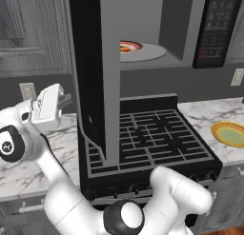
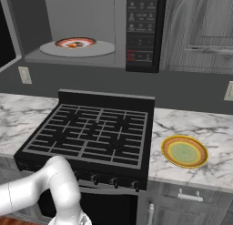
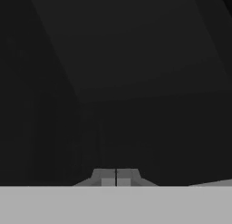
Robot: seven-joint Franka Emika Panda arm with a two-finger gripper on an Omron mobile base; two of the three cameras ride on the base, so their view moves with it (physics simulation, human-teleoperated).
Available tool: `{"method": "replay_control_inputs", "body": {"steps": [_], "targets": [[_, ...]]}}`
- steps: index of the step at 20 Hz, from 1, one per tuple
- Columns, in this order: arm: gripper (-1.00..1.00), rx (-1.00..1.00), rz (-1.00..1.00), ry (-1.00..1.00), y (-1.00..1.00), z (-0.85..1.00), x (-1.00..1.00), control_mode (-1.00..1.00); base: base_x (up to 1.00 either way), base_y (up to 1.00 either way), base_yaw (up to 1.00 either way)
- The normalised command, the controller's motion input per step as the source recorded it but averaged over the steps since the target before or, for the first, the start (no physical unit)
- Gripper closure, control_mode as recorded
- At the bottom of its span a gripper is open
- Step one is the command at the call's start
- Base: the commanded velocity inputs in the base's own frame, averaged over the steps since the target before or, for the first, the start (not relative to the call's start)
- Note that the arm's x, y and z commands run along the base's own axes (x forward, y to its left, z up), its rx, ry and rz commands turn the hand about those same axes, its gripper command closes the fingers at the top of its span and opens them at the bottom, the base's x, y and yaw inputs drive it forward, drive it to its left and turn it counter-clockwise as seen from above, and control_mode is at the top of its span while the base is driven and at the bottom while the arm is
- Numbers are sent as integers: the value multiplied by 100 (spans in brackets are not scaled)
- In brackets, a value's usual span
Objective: Pick the shrimp from the counter and place it in the microwave. Then turn on the microwave.
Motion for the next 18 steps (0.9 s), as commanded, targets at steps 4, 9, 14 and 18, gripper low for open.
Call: {"method": "replay_control_inputs", "body": {"steps": [4, 9, 14, 18], "targets": [[100, 0, -4, 0, -58, 10, -28, -100, 0, 0, 0], [100, 0, -1, 0, -58, 12, -32, -100, 0, 0, 0], [100, 0, 0, 0, -55, 22, -29, -100, 0, 0, 0], [100, 0, 0, 0, -52, 30, -20, -100, 0, 0, 0]]}}
